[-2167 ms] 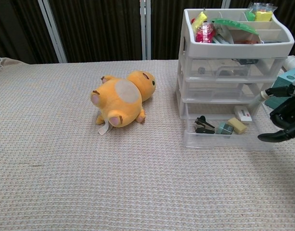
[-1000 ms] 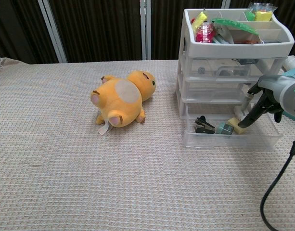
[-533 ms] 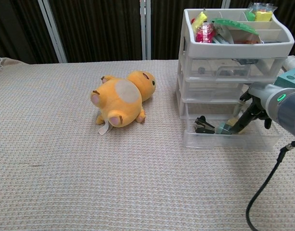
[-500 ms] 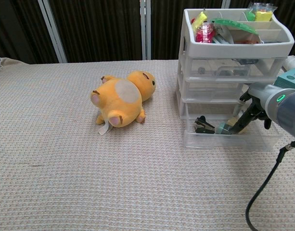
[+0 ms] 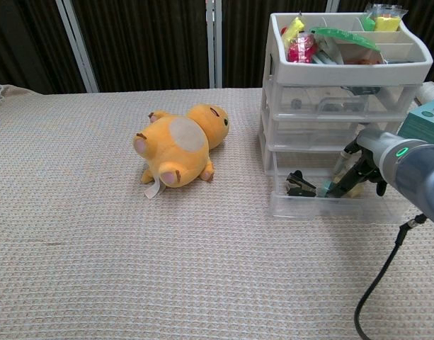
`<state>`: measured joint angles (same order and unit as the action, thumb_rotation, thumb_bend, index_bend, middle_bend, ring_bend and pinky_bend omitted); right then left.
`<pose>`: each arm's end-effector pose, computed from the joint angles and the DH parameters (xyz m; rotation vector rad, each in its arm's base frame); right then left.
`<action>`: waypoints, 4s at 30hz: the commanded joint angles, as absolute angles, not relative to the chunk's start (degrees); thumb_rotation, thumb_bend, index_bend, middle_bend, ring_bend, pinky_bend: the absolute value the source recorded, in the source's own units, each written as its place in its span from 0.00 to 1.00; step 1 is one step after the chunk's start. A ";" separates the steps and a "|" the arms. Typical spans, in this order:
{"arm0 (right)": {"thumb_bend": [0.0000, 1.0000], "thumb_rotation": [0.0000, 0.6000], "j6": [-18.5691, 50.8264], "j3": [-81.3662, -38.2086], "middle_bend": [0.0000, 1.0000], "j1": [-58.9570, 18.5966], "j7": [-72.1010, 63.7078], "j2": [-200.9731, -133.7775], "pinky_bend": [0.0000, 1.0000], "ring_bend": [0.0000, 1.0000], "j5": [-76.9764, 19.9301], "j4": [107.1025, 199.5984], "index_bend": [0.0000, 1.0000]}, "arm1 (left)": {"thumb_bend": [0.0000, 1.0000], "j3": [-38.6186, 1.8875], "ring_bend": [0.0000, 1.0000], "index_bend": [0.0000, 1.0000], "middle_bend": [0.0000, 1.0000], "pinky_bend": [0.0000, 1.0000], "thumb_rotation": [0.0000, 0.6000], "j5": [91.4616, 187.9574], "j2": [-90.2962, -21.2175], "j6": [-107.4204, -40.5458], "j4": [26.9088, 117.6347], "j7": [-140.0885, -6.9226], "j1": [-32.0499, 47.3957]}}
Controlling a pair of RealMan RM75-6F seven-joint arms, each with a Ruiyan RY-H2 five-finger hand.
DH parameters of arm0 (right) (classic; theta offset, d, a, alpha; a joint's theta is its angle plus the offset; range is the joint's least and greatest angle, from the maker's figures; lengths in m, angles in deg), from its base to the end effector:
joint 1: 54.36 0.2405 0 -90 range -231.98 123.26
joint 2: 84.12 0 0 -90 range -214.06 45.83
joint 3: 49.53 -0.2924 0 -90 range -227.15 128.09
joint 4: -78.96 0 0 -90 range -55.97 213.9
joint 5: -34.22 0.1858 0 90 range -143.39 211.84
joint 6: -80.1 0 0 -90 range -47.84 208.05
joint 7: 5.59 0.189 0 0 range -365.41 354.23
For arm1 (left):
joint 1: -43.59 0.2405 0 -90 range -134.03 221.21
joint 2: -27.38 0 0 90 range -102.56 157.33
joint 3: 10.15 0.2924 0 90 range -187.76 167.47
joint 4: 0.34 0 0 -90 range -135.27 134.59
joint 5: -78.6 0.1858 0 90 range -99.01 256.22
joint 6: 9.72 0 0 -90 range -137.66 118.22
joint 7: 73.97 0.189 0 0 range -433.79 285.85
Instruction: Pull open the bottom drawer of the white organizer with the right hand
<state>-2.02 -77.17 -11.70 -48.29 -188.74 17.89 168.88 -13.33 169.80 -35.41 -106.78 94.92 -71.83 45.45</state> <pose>-0.2078 -0.3883 -0.0364 1.0975 -1.4859 0.6116 -0.3185 0.1860 0.2314 -1.2766 -0.7697 -0.9864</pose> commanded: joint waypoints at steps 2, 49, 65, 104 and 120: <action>0.13 1.00 -1.02 -76.94 0.93 -11.78 -48.19 -189.31 0.68 0.96 17.90 167.33 0.41 | 0.06 -13.34 0.00 0.00 0.00 0.00 1.00 169.70 -35.40 -106.75 94.95 -71.74 45.46; 0.24 1.00 2.06 -75.86 0.94 -14.90 -46.39 -189.42 0.68 0.96 15.07 164.91 0.53 | 0.06 -13.12 0.00 0.00 0.00 0.00 1.00 170.04 -35.30 -106.90 95.28 -71.50 45.52; 0.23 1.00 1.06 -75.83 0.94 -16.45 -45.77 -186.85 0.68 0.96 13.94 168.91 0.53 | 0.06 -13.13 0.00 0.00 0.00 0.00 1.00 170.20 -35.29 -107.20 95.37 -71.45 45.63; 0.23 1.00 4.43 -78.52 0.94 -26.76 -34.92 -164.56 0.68 0.96 12.55 178.11 0.52 | 0.06 -12.84 0.00 0.00 0.00 0.00 1.00 170.92 -35.53 -107.54 95.91 -70.00 45.85; 0.23 1.00 8.86 -78.07 0.94 -27.85 -29.40 -161.75 0.68 0.96 13.67 171.50 0.49 | 0.06 -12.83 0.00 0.00 0.00 0.00 1.00 170.96 -35.78 -107.49 96.30 -68.95 45.87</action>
